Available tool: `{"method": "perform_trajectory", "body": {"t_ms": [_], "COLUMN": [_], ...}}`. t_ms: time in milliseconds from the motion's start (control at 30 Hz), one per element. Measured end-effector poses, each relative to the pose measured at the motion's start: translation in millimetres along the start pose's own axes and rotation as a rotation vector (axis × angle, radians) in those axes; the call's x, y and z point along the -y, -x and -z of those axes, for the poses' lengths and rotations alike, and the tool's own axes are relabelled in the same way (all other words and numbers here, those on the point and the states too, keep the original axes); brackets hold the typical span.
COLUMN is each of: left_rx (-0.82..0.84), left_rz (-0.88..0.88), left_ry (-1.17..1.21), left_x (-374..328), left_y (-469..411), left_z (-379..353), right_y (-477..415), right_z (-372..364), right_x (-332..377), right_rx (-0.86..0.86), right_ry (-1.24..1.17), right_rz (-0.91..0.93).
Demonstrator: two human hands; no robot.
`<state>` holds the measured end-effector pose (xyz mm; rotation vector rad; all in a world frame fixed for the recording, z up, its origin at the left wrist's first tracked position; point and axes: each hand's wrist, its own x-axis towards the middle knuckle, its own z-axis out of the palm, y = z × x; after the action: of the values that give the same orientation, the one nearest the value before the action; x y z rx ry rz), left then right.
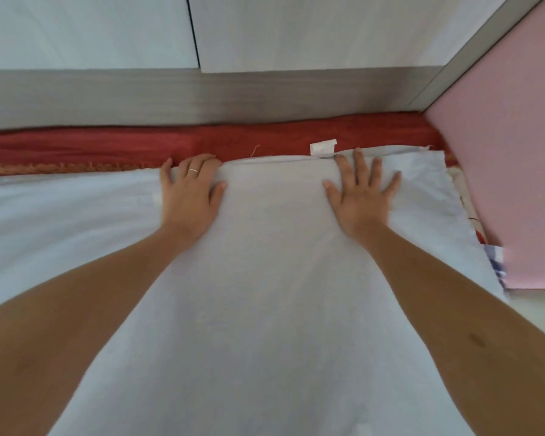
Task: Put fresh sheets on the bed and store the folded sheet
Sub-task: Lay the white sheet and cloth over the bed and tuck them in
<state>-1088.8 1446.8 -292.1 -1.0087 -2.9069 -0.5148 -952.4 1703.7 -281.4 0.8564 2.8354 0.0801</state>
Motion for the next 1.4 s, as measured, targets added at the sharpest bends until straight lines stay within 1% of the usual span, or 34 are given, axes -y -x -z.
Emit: {"method": "perform_trajectory", "body": {"t_ms": [33, 100, 167, 233, 333, 433, 500, 600, 733, 867, 1000, 1067, 1167, 1233, 1333, 1400], "left_rx": [-0.030, -0.074, -0.094, -0.117, -0.164, -0.174, -0.158, -0.157, -0.131, -0.153, -0.142, -0.149, -0.144, -0.138, -0.119, -0.106], "left_rz": [-0.027, -0.057, -0.085, -0.123, -0.218, -0.280, -0.279, -0.271, -0.271, -0.231, -0.265, -0.249, -0.236, -0.227, -0.228, -0.239], "left_ry": [-0.009, -0.026, -0.037, -0.040, -0.012, -0.006, 0.007, 0.003, -0.062, -0.091, -0.105, -0.086, -0.073, -0.078, -0.068, -0.091], "left_x": [1.7, 4.0, 5.8, 6.2, 6.2, 5.7, 5.6, 7.2, 7.4, 5.9, 8.1, 8.3, 7.9, 9.9, 6.3, 8.1], "left_y": [-0.1, -2.8, -4.1, -6.5, -7.6, -8.6, -10.2, -12.9, -20.0, -32.9, -39.4, -41.1, -42.3, -41.5, -43.0, -42.7], "left_z": [-1.5, -2.3, -5.2, -7.5, -10.2, -10.8, -10.9, -10.9, -10.3, -11.4, -15.1, -16.0, -14.9, -14.5, -12.8, -12.2], "right_y": [-2.7, -10.4, -16.1, -18.5, -19.3, -28.1, -31.8, -33.2, -40.9, -50.4, -57.9, -60.7, -62.6, -61.0, -62.8, -66.3], "right_z": [1.6, 9.7, 16.7, 21.7, 24.6, 29.4, 31.9, 29.5, 36.5, 37.8, 30.2, 30.3, 33.6, 33.3, 33.2, 29.8], "right_x": [-4.0, -20.8, -46.4, -67.9, -78.1, -72.1, -70.0, -69.5, -66.9, -71.3, -69.3, -67.9, -69.1, -66.4, -64.1, -56.6], "right_rx": [-0.068, -0.225, -0.279, -0.304, -0.260, -0.264, -0.276, -0.277, -0.337, -0.277, -0.223, -0.238, -0.310, -0.323, -0.279, -0.218], "right_ry": [-0.035, -0.089, -0.062, 0.014, 0.096, 0.145, 0.178, 0.208, 0.111, 0.121, 0.111, 0.087, -0.002, -0.002, 0.023, 0.032], "right_rz": [0.009, -0.038, -0.088, -0.056, 0.071, 0.089, 0.071, 0.091, 0.068, 0.106, 0.047, 0.026, -0.018, -0.048, -0.150, -0.194]}}
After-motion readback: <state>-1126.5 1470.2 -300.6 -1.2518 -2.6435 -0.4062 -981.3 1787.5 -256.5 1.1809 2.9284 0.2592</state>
